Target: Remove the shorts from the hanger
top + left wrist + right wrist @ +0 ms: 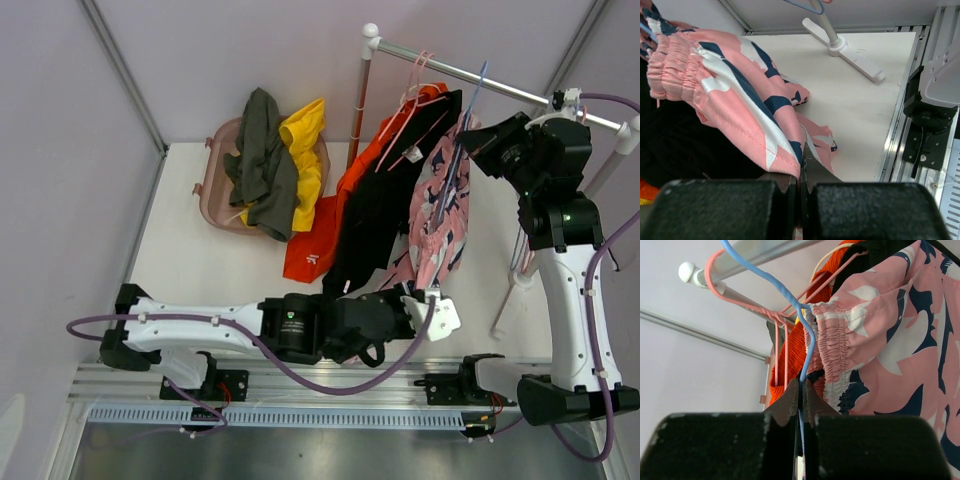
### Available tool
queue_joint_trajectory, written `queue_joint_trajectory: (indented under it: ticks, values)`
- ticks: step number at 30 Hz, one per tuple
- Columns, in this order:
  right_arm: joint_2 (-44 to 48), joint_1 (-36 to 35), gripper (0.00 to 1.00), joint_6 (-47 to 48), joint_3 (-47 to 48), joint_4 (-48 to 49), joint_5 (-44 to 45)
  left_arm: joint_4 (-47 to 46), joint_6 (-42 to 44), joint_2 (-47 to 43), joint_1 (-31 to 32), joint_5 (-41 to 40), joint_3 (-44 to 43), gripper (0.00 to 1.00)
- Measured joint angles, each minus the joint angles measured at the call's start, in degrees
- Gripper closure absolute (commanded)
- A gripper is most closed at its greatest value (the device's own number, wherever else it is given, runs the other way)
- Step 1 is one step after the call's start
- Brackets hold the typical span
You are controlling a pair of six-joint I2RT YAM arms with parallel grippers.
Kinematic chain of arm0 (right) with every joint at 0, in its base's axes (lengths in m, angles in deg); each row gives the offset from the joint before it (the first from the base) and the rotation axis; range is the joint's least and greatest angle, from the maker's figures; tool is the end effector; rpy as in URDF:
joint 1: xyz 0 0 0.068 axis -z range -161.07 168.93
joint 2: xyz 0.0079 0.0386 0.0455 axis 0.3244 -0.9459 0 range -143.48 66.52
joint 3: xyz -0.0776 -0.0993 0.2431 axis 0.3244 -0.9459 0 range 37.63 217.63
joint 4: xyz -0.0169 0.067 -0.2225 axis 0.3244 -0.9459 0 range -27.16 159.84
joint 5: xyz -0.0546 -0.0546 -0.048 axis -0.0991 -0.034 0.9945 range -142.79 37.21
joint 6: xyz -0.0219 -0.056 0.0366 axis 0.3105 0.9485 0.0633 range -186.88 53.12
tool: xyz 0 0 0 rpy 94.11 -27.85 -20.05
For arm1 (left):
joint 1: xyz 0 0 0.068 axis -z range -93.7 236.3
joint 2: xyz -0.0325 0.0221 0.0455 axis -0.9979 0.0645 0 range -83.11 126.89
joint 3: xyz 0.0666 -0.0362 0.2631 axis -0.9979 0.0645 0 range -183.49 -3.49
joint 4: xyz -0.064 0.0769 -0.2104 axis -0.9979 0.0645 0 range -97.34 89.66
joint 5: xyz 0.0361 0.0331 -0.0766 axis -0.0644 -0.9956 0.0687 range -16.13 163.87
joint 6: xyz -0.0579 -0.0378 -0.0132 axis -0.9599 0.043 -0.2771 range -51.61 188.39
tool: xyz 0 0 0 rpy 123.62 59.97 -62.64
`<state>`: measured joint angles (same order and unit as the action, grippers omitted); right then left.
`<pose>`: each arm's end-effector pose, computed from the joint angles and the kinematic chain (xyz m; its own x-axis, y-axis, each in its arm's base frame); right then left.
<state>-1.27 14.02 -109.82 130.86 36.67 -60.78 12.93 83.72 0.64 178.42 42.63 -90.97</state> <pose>0.2160 0.0267 0.4875 -0.2492 0.6556 -0.7128 -0.0712 0.7216 0.6886 0.0180 -0.3201 0.4158 0.2409 0.3973 -0.8855 0.8389 0.3735 0.3958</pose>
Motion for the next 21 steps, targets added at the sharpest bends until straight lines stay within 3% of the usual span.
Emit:
queue_joint_trajectory:
  ticks: [9, 21]
  values:
    - [-0.17, -0.63, 1.00, 0.33, -0.61, 0.35, 0.28, 1.25, 1.77, 5.18, 0.74, -0.31, -0.85, 1.00]
    - [-0.50, -0.59, 1.00, 0.57, 1.86, -4.13, -0.74, -8.26, -4.37, 5.95, 0.94, -3.56, 15.17, 1.00]
